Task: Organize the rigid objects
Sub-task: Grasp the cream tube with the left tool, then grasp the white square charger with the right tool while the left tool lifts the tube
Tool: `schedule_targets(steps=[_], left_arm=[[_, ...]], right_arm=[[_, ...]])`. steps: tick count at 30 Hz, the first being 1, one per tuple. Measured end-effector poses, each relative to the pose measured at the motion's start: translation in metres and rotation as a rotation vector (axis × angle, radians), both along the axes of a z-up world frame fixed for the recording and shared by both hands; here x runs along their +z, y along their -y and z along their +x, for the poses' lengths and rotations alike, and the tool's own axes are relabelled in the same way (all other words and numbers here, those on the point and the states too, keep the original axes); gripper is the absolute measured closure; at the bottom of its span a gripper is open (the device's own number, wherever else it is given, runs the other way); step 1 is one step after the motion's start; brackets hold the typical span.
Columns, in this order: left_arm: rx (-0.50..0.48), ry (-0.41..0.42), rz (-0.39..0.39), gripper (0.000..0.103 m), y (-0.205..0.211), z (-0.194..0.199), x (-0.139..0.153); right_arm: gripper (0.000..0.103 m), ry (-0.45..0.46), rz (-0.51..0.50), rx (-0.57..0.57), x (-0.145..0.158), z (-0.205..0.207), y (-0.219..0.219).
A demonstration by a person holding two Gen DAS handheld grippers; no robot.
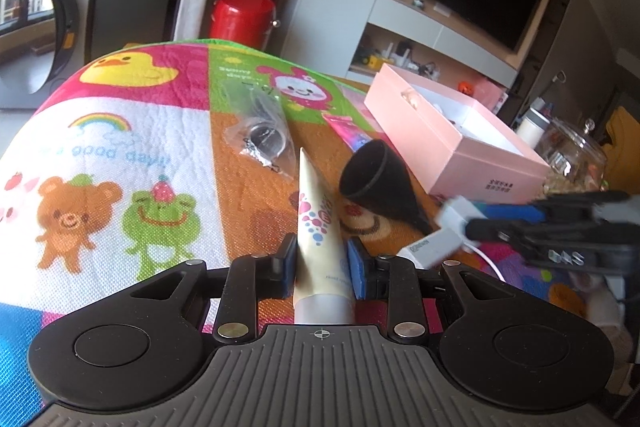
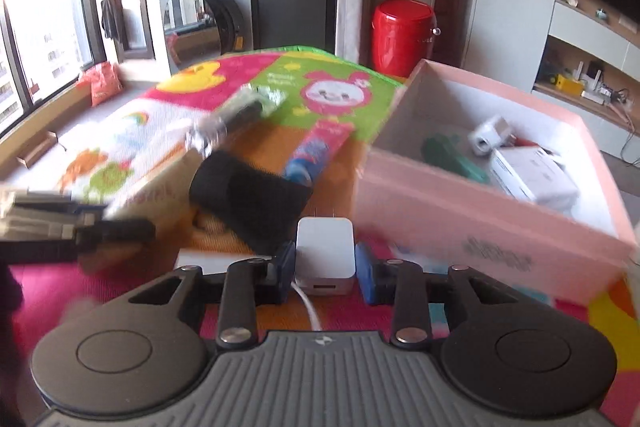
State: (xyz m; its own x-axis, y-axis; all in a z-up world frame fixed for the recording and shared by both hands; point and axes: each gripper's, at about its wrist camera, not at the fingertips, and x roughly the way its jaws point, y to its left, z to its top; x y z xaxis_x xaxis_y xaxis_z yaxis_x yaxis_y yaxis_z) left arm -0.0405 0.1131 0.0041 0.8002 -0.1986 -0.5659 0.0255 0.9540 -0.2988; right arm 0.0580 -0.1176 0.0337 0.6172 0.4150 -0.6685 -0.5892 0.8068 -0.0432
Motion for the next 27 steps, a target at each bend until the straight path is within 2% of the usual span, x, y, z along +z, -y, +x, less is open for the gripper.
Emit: schedule_targets(steps=[7,12,15,18,22,24,26,27], left_arm=[[-0.049,-0.022,0.010,0.072,0.010,-0.005,0.003],[-0.080,-0.035,0.004,0.071,0.019,0.000,0.002],[-0.089,-0.053,0.030,0.071,0.023,0.003,0.004],[-0.075,-0.074,0.007,0.071,0.021,0.008,0.005],[-0.062,-0.108,-0.035,0.072,0.018,0.019,0.007],[-0.059,-0.115,-0.032,0.073,0.019,0.023,0.008],[-0.053,-0.111,-0.011,0.075,0.022,0.024,0.008],[-0.052,-0.105,-0.004,0.075,0.024,0.023,0.007]], right_arm=[[0.070,0.010,-0.023,-0.123,-0.001,-0.025,0.054],[0.065,0.002,-0.017,-0.160,-0.014,-0.025,0.064],[0.054,0.027,-0.020,-0.161,-0.016,-0.024,0.061],[0.041,0.040,-0.018,-0.169,-0.019,-0.017,0.056],[0.041,0.024,0.011,-0.177,-0.020,-0.009,0.053],[0.041,0.030,0.012,-0.165,-0.020,-0.008,0.052],[0.046,0.025,0.020,-0.151,-0.019,-0.009,0.052],[0.052,0.016,0.028,-0.142,-0.018,-0.009,0.053]])
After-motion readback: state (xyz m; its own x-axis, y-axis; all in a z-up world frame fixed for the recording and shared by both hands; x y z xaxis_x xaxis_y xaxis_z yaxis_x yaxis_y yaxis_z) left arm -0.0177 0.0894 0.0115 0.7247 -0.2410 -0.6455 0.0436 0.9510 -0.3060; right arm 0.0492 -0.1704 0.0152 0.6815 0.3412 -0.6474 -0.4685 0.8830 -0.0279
